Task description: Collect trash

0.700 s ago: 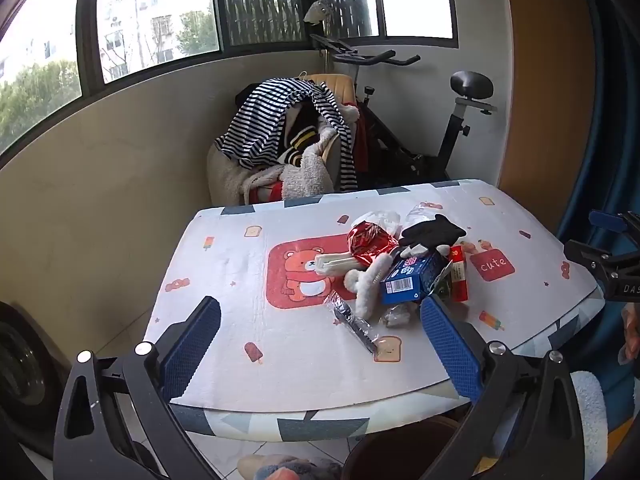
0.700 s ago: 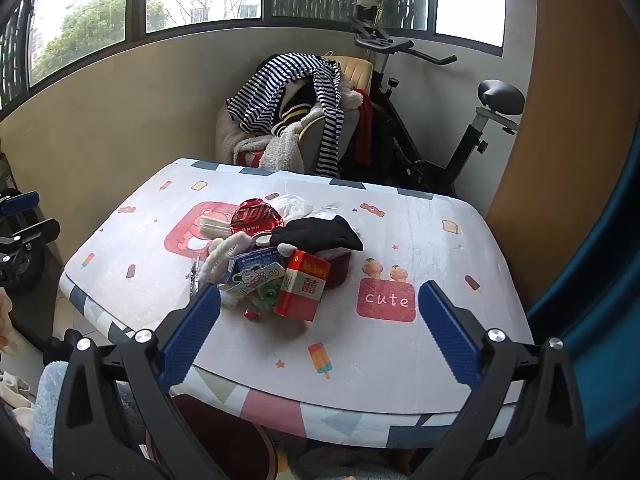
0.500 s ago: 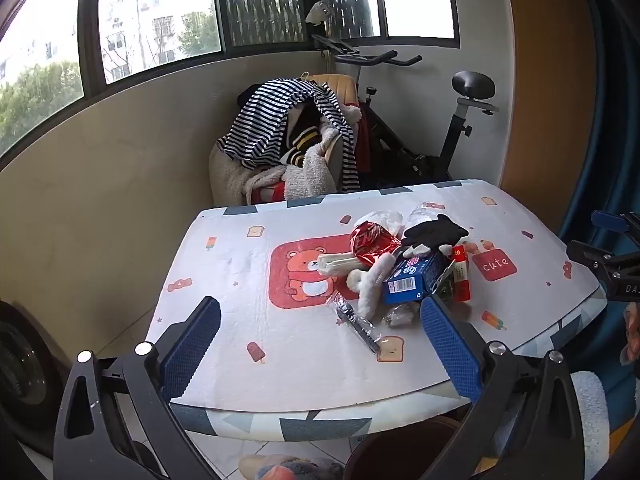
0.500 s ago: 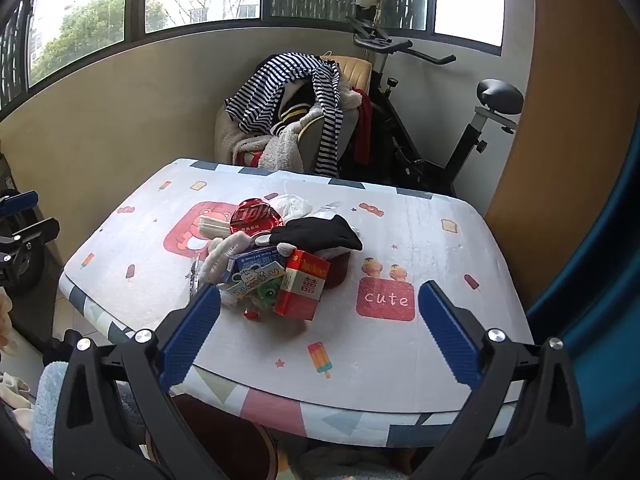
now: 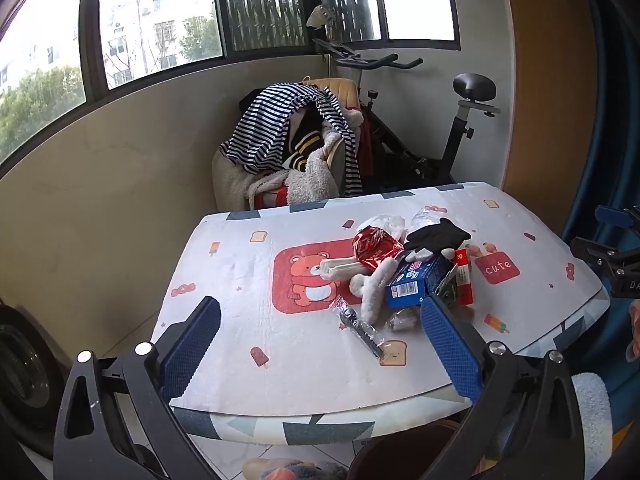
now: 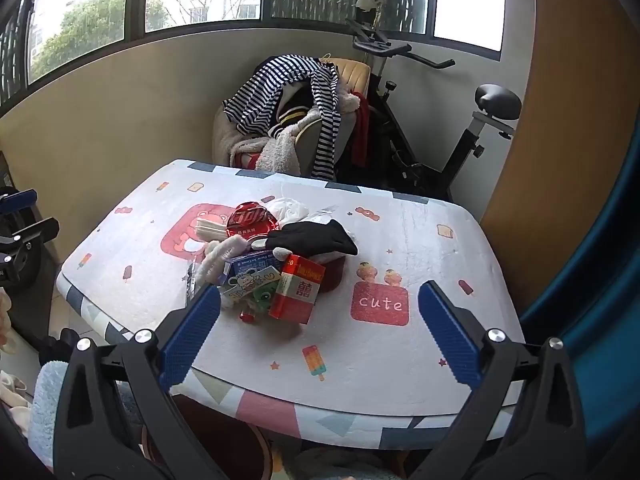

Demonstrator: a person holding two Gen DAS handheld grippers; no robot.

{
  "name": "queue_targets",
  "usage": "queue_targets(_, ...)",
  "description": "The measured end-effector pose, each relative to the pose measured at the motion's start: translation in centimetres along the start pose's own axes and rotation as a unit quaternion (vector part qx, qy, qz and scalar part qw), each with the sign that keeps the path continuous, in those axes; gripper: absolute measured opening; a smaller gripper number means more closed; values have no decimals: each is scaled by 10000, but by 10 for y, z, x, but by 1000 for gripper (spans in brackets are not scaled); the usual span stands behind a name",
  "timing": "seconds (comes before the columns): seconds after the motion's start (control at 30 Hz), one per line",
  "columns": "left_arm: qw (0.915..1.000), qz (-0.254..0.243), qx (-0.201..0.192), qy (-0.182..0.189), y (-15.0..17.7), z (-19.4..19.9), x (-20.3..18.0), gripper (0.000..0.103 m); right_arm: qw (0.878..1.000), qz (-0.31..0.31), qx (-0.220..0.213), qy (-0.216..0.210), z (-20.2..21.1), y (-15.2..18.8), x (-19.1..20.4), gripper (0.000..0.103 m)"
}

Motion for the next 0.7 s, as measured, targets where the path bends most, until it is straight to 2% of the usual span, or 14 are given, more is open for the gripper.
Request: queue_targets(0.7,9999,87,5,-60,-1,1,3,98,10000,-22,-11,6,1,-1,1,97)
Point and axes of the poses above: each gripper's, at about its wrist camera, not at the fingertips, and z roughly against the way its jaws point, x to its left, y to its underside, the point moved 5 cm from there along -z, roughly the way its jaws point, and after that the axes turned 7 degrees about -y, right-handed, at the moved point
